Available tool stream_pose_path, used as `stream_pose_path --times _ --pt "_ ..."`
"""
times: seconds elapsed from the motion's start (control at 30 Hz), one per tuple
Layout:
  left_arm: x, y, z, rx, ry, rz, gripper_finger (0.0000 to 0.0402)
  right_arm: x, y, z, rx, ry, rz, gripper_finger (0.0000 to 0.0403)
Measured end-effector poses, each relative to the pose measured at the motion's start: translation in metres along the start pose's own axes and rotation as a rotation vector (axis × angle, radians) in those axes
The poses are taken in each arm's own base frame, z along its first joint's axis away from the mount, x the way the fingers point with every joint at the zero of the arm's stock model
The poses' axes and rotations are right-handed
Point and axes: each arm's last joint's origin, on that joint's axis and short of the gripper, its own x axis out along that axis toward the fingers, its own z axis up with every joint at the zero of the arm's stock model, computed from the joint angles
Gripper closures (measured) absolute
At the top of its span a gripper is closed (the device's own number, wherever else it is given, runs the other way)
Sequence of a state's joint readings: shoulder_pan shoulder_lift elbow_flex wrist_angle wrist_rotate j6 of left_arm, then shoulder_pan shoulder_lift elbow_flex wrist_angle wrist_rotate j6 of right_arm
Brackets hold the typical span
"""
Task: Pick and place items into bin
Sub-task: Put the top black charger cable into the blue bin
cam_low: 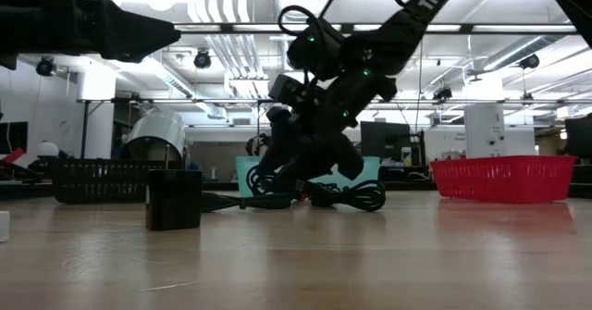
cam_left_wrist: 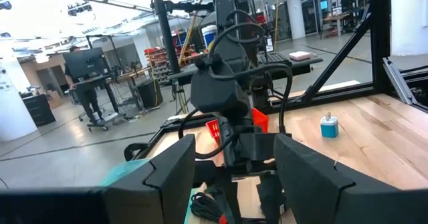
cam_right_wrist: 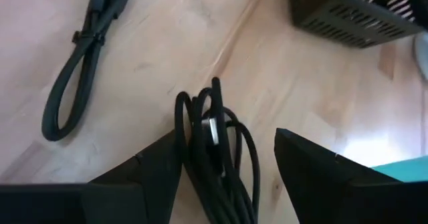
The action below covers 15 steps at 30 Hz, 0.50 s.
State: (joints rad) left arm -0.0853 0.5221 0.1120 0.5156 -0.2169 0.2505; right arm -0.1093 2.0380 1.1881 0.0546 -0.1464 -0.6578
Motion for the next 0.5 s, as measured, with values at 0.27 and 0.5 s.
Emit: stream_pose_path --times 0.27,0.5 --pt "0.0001 -0.0001 -0.0002 0.001 0.001 0.0 0.0214 -0.0042 -0.0031 0.005 0.044 0.072 0.055 0.0259" --pt "0.0001 0.0 -0.0001 0.0 0.001 0.0 0.0214 -0.0055 -0.0032 0.0055 0.043 0.097 0.073 0.0362"
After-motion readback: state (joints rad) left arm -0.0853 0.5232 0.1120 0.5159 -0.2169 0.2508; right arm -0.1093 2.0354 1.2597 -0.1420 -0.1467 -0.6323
